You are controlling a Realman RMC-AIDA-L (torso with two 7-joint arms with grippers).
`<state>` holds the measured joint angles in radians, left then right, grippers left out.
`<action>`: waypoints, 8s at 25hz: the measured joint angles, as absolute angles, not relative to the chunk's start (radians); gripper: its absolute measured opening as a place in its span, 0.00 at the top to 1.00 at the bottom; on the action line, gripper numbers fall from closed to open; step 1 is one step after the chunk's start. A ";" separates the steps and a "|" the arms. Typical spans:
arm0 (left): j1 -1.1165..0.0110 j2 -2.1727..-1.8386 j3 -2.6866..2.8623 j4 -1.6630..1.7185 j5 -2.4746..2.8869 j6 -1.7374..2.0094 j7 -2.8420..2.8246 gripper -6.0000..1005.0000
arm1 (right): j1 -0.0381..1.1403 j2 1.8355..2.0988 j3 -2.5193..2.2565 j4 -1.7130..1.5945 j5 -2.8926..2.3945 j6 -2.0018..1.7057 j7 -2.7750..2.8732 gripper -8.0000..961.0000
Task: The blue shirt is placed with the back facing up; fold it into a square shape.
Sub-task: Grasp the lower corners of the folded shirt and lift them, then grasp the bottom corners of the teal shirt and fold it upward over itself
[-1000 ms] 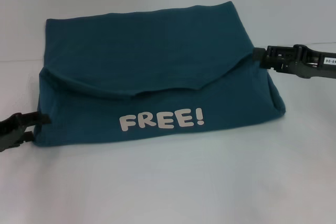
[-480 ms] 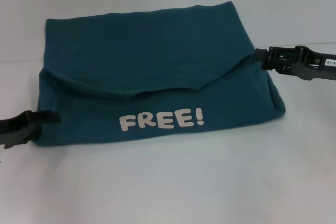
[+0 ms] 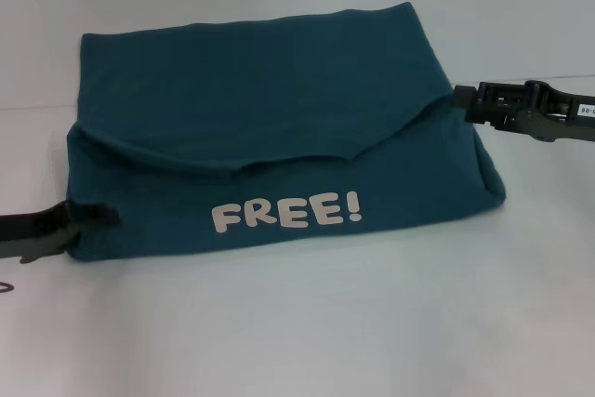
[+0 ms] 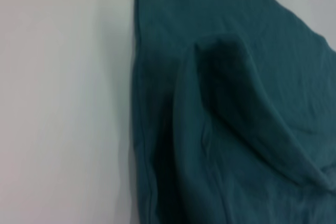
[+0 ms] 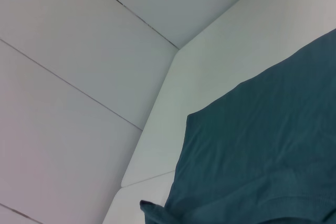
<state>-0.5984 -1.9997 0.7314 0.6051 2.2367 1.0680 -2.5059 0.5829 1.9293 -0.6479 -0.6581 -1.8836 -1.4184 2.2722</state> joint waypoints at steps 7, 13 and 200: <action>-0.619 -2.004 0.752 0.613 2.277 1.067 -2.509 0.48 | 0.583 1.931 -0.648 -0.658 -1.883 -1.422 2.279 0.39; -0.617 -2.005 0.745 0.623 2.277 1.081 -2.512 0.69 | 0.588 1.922 -0.657 -0.658 -1.910 -1.424 2.281 0.39; -0.822 -1.947 0.617 0.619 2.520 0.959 -2.643 0.95 | 0.856 2.051 -0.749 -0.482 -2.222 -0.405 2.425 0.91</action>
